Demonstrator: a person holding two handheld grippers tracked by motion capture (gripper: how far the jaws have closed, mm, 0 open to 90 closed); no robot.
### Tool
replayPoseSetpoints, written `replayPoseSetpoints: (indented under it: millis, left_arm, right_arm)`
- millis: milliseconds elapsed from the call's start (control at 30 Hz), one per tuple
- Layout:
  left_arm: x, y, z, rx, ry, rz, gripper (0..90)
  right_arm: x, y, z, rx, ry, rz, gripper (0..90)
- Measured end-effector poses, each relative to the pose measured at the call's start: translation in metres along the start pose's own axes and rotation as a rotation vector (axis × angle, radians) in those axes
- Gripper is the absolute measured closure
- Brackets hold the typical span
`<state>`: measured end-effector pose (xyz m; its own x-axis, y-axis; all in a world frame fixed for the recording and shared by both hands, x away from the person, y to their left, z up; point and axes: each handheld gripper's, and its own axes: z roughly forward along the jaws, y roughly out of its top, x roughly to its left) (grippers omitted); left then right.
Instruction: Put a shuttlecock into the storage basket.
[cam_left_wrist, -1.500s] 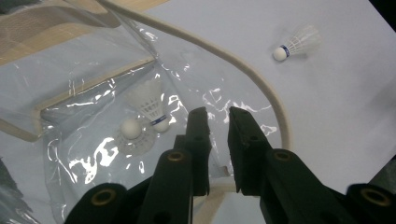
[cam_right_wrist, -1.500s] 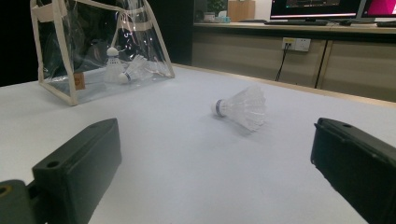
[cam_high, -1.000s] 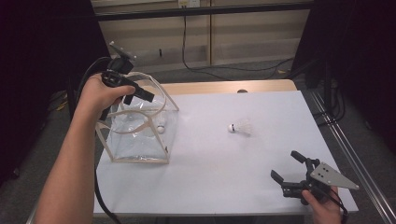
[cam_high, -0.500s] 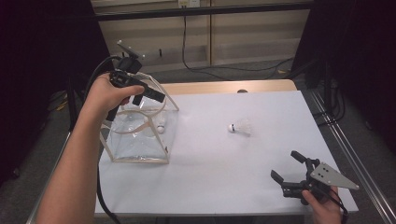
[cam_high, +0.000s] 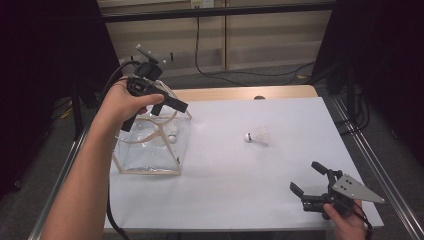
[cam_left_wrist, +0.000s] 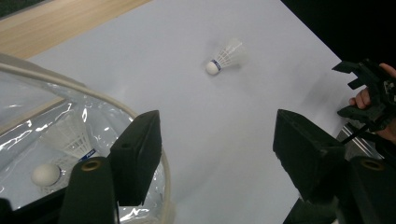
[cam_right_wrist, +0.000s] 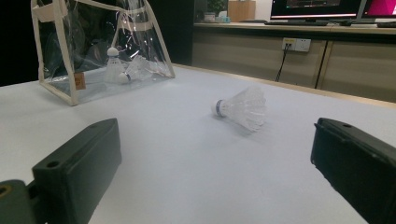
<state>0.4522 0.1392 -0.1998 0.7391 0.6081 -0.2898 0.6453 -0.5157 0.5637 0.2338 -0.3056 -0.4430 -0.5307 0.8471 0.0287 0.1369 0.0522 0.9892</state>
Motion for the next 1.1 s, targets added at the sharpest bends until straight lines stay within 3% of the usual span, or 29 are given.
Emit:
replayPoseSetpoints:
  millis: [233, 367, 600, 1100]
  left_arm:
    - [-0.007, -0.001, 0.008, -0.002, -0.011, 0.037, 25.7]
    - [-0.011, 0.0, 0.012, -0.008, -0.013, 0.033, 22.3]
    - [-0.015, -0.001, 0.019, 0.014, -0.032, 0.066, 18.0]
    - [-0.019, -0.004, 0.032, -0.013, -0.045, 0.08, 12.2]
  right_arm:
    - [0.0, 0.0, 0.0, 0.0, 0.0, 0.003, 1.4]
    - [0.0, 0.0, 0.0, -0.001, 0.001, 0.004, 1.4]
    - [0.0, 0.0, 0.0, 0.0, 0.001, 0.003, 1.4]
    - [0.0, 0.0, 0.0, 0.002, 0.001, 0.0, 1.4]
